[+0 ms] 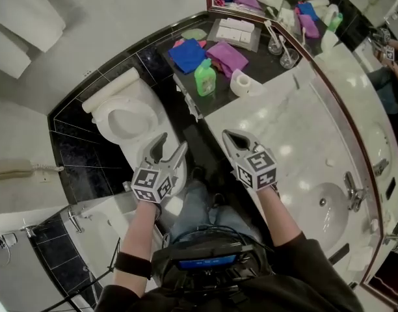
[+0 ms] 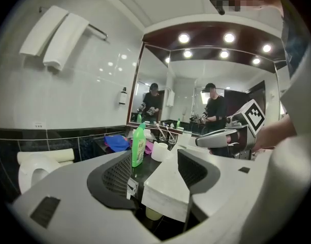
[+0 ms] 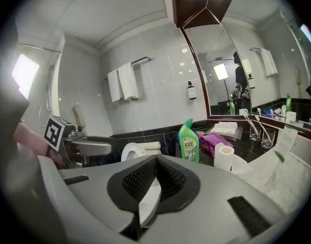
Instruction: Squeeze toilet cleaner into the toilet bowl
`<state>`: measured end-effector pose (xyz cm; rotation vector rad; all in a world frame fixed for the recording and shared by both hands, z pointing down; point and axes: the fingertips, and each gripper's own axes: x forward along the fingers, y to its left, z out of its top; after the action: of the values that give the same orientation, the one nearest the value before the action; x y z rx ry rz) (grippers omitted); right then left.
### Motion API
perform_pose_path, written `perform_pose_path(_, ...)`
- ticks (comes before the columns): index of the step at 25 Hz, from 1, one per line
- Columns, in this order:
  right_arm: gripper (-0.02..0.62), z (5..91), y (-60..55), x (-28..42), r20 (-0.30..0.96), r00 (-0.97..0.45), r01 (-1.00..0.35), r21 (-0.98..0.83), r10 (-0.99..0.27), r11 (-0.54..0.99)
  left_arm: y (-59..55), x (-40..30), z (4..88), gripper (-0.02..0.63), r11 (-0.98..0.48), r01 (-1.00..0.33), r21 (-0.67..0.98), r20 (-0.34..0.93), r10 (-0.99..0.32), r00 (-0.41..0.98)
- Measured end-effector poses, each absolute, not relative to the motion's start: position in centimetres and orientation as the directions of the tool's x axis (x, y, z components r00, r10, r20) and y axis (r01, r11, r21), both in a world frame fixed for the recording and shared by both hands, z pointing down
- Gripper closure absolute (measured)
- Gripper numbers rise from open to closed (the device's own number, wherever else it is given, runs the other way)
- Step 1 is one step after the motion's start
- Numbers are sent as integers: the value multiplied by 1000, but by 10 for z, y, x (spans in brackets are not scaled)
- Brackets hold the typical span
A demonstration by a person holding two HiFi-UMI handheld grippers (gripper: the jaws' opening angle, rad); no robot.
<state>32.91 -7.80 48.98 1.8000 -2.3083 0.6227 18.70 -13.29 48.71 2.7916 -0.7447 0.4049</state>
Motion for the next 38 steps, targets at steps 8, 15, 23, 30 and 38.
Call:
perform_pose_path(8, 594, 531, -118, 362, 401, -197, -968, -224, -895, 112, -201, 260, 549, 258, -903, -401, 154, 349, -330, 877)
perform_pose_path(15, 594, 564, -159, 395, 415, -146, -966, -255, -898, 39, -257, 316, 600, 252, -935, -328, 138, 389, -253, 886)
perform_pose_path(23, 594, 608, -179, 423, 441, -85, -961, -274, -894, -44, -303, 376, 631, 252, -958, -267, 105, 381, -209, 900)
perform_pose_path(30, 594, 619, -190, 427, 443, -68, -953, -293, -894, -73, -323, 406, 646, 252, -973, -210, 92, 376, -162, 912)
perform_pose_path(38, 594, 637, -192, 435, 452, -41, -945, -306, -891, -112, -325, 428, 655, 253, -984, -154, 88, 362, -113, 925)
